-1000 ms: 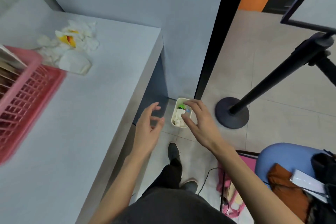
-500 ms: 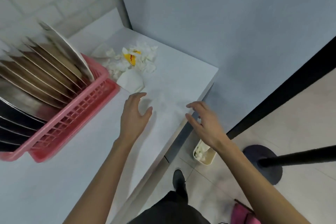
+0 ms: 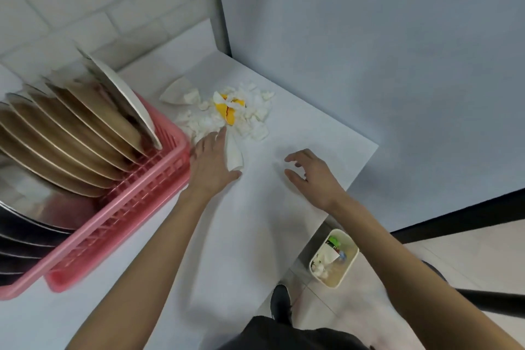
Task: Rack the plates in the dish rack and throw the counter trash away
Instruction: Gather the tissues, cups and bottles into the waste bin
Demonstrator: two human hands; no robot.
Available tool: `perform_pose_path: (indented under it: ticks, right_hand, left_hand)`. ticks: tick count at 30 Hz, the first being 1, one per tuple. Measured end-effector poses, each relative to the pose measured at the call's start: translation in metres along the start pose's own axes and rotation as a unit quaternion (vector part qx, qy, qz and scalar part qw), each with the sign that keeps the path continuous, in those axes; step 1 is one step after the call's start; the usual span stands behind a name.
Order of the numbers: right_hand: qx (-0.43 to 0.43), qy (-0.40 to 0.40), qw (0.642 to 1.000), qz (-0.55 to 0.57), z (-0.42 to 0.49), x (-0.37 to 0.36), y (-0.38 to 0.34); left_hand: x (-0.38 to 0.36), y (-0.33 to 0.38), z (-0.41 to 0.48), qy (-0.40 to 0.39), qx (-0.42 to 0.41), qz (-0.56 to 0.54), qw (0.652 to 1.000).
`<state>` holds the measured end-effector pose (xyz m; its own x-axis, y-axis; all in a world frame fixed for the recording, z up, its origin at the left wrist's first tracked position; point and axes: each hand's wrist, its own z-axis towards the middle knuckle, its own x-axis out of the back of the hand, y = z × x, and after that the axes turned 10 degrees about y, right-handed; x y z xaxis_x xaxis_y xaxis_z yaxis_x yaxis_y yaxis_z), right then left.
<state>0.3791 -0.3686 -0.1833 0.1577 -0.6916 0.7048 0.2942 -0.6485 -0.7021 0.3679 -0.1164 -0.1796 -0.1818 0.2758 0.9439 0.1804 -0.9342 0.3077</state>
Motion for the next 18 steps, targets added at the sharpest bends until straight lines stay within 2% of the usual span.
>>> perform_pose_path:
  ticks: [7, 11, 18]
  right_hand:
    - [0.016, -0.025, 0.999, -0.042, 0.059, -0.021, -0.009]
    - [0.028, -0.025, 0.994, -0.101, 0.083, -0.037, -0.022]
    - [-0.003, 0.04, 0.991, -0.124, 0.104, -0.071, -0.028]
  left_hand:
    - [0.004, -0.007, -0.01, 0.007, -0.03, -0.005, 1.0]
    - [0.002, -0.007, -0.024, 0.012, -0.05, -0.018, 0.998]
    - [0.0, -0.002, -0.034, -0.018, -0.062, -0.044, 0.997]
